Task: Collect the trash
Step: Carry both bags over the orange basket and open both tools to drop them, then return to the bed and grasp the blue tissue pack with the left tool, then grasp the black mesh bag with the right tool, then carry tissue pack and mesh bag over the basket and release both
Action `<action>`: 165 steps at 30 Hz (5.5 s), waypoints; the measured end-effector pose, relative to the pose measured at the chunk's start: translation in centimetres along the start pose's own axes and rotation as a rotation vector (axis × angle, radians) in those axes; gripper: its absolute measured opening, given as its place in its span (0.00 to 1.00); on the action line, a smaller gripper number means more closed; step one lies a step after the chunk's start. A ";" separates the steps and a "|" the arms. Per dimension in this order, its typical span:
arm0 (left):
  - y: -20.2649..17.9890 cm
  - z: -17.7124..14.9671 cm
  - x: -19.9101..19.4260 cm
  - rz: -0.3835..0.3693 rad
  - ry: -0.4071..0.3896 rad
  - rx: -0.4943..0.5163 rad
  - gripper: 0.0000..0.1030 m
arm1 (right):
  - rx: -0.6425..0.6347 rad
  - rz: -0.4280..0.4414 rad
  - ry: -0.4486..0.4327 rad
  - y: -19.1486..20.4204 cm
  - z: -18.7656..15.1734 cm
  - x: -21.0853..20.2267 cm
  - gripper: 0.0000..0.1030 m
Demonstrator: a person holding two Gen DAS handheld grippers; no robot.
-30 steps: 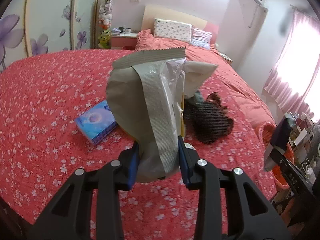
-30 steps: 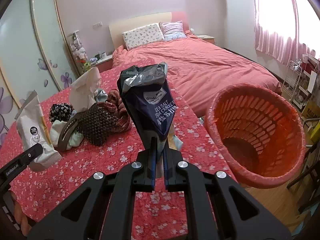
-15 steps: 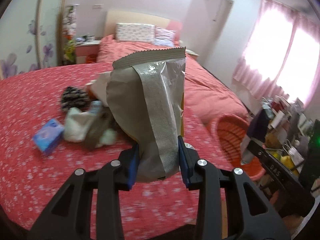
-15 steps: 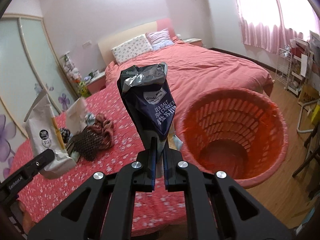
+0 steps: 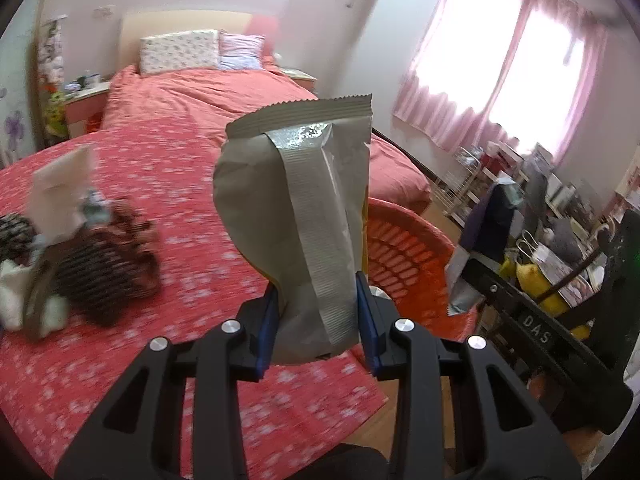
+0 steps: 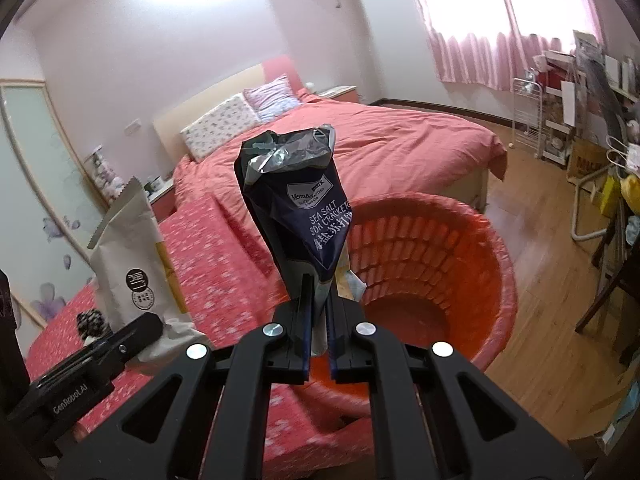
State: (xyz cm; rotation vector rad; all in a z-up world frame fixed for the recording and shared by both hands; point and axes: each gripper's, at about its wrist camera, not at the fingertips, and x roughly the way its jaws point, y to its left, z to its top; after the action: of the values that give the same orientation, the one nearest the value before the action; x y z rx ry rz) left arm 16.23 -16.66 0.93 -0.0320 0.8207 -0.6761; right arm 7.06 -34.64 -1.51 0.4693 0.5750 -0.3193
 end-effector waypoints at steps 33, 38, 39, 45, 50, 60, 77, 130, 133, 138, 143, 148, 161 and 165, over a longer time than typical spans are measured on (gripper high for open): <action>-1.0 -0.3 8.5 0.013 0.133 0.015 0.69 | 0.148 -0.095 0.012 -5.2 0.4 1.7 0.52; 1.1 -1.1 5.4 0.102 0.102 0.012 0.75 | 0.122 -0.102 0.000 -4.3 0.5 0.8 0.52; 1.5 -1.4 4.8 0.120 0.094 0.012 0.76 | 0.114 -0.100 -0.003 -3.9 0.5 0.6 0.52; 5.4 -2.8 0.1 0.220 0.043 -0.017 0.79 | 0.059 -0.075 -0.004 -1.4 -0.1 -0.2 0.52; 9.7 -4.1 -3.8 0.326 0.013 -0.046 0.79 | 0.012 -0.039 0.014 0.9 -1.1 -0.4 0.52; 22.4 -6.7 -11.1 0.564 -0.032 -0.225 0.80 | -0.115 0.042 0.088 8.1 -4.1 0.5 0.52; 29.7 -7.7 -9.8 0.564 0.077 -0.222 0.76 | -0.283 0.124 0.211 19.1 -8.1 4.6 0.52; 33.5 -7.0 -12.1 0.561 -0.011 -0.337 0.49 | -0.255 0.188 0.028 21.4 -4.8 2.4 0.06; 32.1 -6.4 -13.0 0.561 -0.036 -0.317 0.49 | -0.247 0.185 0.007 20.7 -4.5 1.7 0.06; 29.3 -5.1 -14.4 0.533 -0.070 -0.292 0.49 | -0.218 0.188 -0.029 19.4 -3.7 0.2 0.06; 25.0 -3.6 -15.0 0.470 -0.089 -0.239 0.49 | -0.197 0.174 -0.073 17.7 -2.8 -1.4 0.06; 20.1 -2.3 -14.5 0.379 -0.106 -0.179 0.49 | -0.153 0.156 -0.085 15.2 -1.9 -2.2 0.06; 8.7 0.4 -9.8 0.156 -0.110 -0.078 0.49 | -0.061 0.075 -0.157 8.6 0.7 -4.0 0.06; 6.0 0.9 -7.6 0.098 -0.090 -0.058 0.49 | -0.041 0.051 -0.173 6.1 1.4 -4.1 0.06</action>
State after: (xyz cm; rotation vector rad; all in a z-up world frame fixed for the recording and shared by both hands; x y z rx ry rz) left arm 16.38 -7.81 4.93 -0.0742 0.7504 -0.5547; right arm 6.96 -29.50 3.96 0.4115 0.3999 -0.2951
